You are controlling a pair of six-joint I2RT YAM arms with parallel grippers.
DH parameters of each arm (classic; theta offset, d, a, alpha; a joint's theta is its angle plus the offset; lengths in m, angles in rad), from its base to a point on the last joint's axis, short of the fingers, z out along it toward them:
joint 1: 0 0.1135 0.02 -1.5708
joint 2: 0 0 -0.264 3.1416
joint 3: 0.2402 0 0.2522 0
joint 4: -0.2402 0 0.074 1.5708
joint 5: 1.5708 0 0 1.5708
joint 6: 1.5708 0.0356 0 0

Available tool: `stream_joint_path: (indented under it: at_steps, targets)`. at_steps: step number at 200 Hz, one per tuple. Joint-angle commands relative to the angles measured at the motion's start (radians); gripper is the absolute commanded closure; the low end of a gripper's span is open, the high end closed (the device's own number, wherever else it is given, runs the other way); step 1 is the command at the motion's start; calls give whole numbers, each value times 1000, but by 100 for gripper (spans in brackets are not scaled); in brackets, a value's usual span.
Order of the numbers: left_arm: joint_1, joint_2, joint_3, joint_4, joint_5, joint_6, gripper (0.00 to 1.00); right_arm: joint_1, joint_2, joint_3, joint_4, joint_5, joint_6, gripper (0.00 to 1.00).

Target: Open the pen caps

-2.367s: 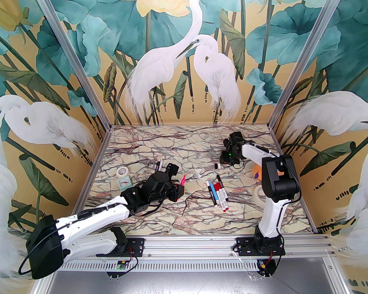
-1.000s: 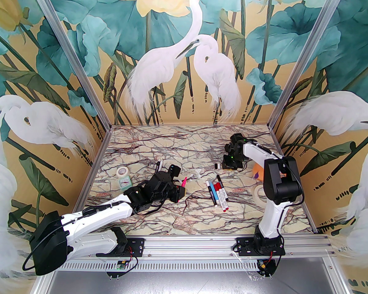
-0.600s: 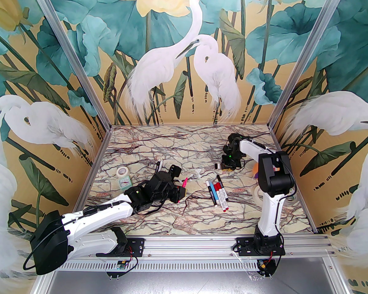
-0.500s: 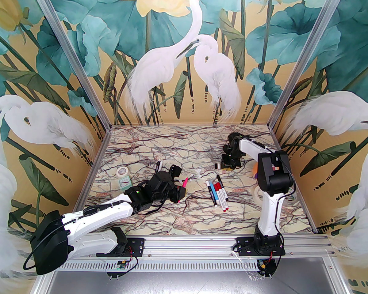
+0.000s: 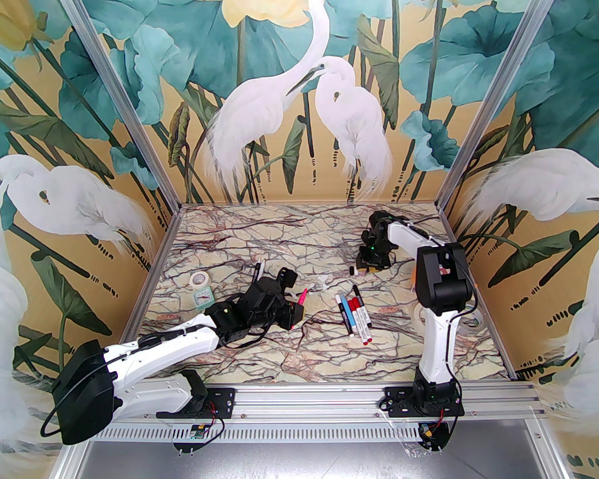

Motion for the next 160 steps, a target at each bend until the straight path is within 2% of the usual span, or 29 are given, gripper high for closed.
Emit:
stream_joint_path:
  at_steps: [1, 23, 50, 77, 115, 160]
  targets:
    - [7, 13, 29, -7, 21, 14, 100, 9, -14, 12, 16, 20, 9, 63]
    - [7, 7, 33, -13, 15, 14, 100, 21, -56, -38, 55, 38, 29, 63]
    - [7, -12, 41, -33, -32, 15, 100, 45, -161, -178, 170, 72, 80, 64]
    - [12, -9, 81, -112, -161, 32, 100, 88, -311, -351, 312, 143, 132, 63]
    - [91, 31, 115, -135, -194, 66, 100, 154, -545, -570, 463, 197, 194, 59]
    - [157, 162, 180, -136, -237, 140, 99, 252, -839, -752, 541, 169, 239, 49]
